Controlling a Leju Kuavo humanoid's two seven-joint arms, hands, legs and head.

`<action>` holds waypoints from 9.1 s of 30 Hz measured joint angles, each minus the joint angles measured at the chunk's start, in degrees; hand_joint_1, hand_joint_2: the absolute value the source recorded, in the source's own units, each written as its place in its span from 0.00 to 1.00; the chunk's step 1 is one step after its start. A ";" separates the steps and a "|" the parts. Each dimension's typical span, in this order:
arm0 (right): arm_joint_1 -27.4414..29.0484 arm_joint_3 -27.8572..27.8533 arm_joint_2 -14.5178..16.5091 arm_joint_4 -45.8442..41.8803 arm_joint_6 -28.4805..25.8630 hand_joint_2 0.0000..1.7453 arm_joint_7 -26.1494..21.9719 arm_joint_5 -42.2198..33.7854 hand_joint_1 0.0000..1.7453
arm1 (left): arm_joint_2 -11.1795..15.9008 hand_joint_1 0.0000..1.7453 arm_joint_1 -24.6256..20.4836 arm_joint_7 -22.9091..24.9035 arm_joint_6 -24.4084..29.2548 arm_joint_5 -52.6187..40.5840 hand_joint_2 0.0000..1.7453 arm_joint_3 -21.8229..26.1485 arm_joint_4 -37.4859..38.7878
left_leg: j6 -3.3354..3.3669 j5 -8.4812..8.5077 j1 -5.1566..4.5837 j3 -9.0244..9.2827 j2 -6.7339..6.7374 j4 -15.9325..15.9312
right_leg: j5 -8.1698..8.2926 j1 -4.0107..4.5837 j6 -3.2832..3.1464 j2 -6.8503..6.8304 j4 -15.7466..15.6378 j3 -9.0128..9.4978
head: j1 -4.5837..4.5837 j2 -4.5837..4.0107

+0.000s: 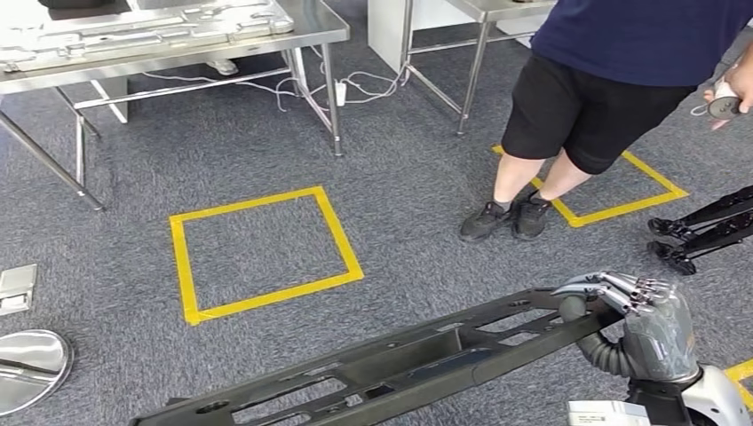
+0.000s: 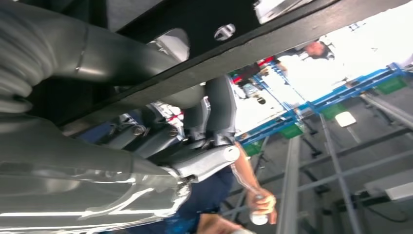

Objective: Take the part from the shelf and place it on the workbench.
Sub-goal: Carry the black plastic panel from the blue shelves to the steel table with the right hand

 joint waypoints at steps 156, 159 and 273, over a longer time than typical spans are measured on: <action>-1.42 0.51 2.63 1.72 -1.79 1.00 -0.75 0.41 1.00 | 0.76 0.00 0.10 3.30 -10.23 9.01 1.00 5.10 0.07 | -1.99 0.57 1.08 -0.88 1.07 -0.21 | -1.38 -0.58 0.57 -0.60 -2.52 3.39 | 0.01 0.00; -1.46 0.52 2.63 1.72 -1.80 1.00 -0.75 0.41 1.00 | 0.76 0.00 0.10 3.28 -10.23 9.04 1.00 5.10 0.07 | -1.97 0.54 1.07 -0.85 1.06 -0.16 | -1.35 -0.56 0.61 -0.60 -2.57 3.39 | 0.02 0.00; 0.11 0.14 0.58 -1.47 -3.67 1.00 -1.21 0.27 1.00 | 1.15 0.00 -0.62 2.44 -9.96 10.36 1.00 4.85 0.22 | -2.92 -5.78 1.02 -0.94 2.07 6.44 | -0.25 0.03 -1.71 -1.19 -0.30 -0.11 | 0.03 0.00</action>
